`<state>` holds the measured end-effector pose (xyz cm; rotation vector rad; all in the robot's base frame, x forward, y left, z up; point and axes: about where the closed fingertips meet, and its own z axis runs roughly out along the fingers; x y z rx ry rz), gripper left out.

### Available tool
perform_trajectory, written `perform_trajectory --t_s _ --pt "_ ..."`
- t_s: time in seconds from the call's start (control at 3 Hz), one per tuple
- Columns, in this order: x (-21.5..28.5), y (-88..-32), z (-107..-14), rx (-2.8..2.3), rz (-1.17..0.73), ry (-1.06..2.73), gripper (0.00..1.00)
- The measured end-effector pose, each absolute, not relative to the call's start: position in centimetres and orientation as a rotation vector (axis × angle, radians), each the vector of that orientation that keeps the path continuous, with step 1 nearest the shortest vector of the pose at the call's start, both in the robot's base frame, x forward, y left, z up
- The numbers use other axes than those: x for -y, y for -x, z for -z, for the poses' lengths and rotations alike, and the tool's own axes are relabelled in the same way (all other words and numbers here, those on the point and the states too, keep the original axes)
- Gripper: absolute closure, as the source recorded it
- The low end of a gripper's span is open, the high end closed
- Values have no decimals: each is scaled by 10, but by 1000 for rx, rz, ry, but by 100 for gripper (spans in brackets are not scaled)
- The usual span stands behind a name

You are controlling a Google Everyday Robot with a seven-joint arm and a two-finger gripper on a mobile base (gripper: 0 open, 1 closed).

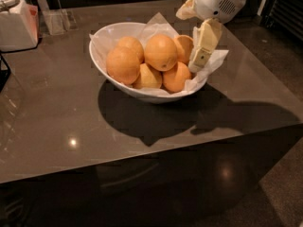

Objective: Pick orange from white bowl

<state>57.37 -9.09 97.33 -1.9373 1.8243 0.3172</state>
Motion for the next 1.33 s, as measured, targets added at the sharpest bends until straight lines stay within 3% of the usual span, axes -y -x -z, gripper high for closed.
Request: perform_trajectory --t_s 1.0,1.33 --pt "40 -595 -928 -1767 -479 2023 0" --pt "29 -595 -913 -1774 -526 2037 19"
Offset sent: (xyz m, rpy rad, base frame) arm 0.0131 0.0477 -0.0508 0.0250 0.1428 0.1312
